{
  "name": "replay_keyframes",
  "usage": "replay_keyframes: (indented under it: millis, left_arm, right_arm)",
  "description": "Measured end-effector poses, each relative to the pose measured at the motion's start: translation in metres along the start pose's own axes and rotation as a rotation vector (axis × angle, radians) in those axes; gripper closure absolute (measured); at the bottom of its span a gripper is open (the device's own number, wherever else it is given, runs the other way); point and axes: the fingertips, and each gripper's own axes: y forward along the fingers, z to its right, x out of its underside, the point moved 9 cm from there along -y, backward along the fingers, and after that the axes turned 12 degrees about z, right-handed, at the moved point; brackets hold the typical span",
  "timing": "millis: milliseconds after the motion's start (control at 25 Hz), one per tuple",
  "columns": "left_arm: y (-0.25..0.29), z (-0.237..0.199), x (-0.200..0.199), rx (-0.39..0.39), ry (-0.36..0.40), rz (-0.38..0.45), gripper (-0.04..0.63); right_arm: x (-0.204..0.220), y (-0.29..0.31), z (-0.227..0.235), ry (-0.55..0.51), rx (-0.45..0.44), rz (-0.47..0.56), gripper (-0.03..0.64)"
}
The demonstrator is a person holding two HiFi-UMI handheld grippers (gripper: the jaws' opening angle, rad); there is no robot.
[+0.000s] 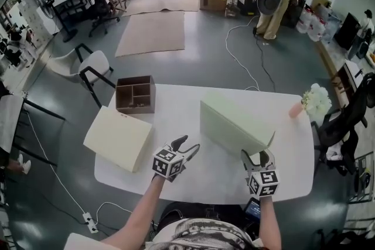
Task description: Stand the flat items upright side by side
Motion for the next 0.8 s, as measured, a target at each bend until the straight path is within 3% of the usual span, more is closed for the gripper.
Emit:
replay_keyframes:
  millis: [400, 800]
  left_arm:
    - [-0.001, 0.010, -0.003, 0.010, 0.005, 0.021, 0.336]
    - [-0.020, 0.006, -0.006, -0.041, -0.005, 0.042, 0.342]
  right_arm:
    - [0.001, 0.015, -0.010, 0.031, 0.361, 0.040, 0.353]
    - [-0.009, 0.054, -0.006, 0.084, 0.710, 0.043, 0.353]
